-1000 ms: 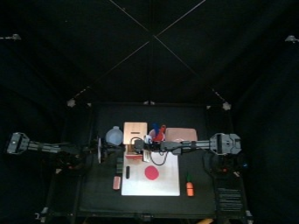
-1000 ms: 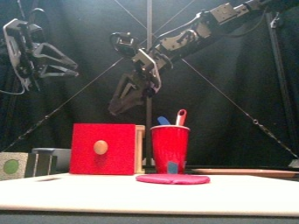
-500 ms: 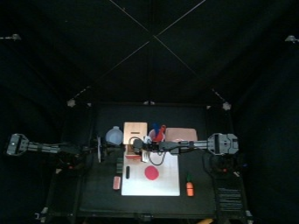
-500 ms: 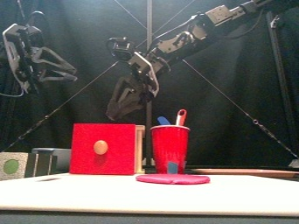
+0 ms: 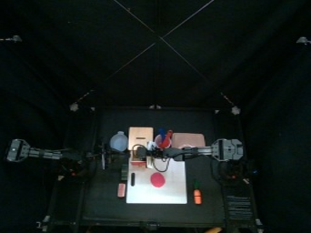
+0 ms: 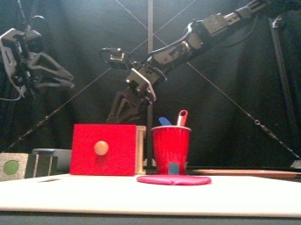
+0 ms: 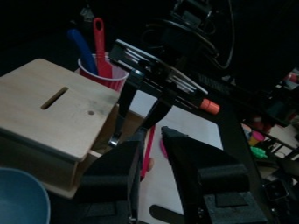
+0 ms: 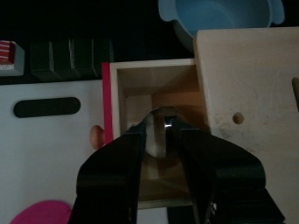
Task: Get the cutter from the drawer then cut the dough then place the extra dough in the bowl
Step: Place the cutter on the board
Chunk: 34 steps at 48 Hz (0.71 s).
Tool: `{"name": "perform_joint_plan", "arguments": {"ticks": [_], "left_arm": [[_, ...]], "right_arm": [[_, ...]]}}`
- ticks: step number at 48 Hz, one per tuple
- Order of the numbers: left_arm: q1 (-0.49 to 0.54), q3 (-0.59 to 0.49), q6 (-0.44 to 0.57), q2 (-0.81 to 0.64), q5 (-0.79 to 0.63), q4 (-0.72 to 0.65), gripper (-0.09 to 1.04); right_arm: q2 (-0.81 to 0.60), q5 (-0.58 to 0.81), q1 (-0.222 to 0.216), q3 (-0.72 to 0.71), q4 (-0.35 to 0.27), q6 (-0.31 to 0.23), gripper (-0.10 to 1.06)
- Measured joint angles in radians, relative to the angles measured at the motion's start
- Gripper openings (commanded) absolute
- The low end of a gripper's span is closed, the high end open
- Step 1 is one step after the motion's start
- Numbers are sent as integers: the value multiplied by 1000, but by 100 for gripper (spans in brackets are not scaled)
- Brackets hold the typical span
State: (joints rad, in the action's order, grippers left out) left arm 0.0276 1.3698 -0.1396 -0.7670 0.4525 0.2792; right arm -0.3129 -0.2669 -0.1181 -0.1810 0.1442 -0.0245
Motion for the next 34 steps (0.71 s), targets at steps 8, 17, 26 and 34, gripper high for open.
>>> {"name": "perform_joint_plan", "arguments": {"ticks": [8, 17, 26, 34], "left_arm": [[0, 0, -2, 0, -15, 0, 65], [-2, 0, -2, 0, -28, 0, 65], [-2, 8, -3, 0, -29, 2, 65], [-2, 12, -3, 0, -34, 11, 65]], "right_arm": [[-12, -5, 0, 20, 20, 0, 70], [-21, -32, 0, 29, 46, 2, 70], [-32, -54, 0, 40, 74, 2, 70], [-43, -64, 0, 48, 77, 3, 69]]}}
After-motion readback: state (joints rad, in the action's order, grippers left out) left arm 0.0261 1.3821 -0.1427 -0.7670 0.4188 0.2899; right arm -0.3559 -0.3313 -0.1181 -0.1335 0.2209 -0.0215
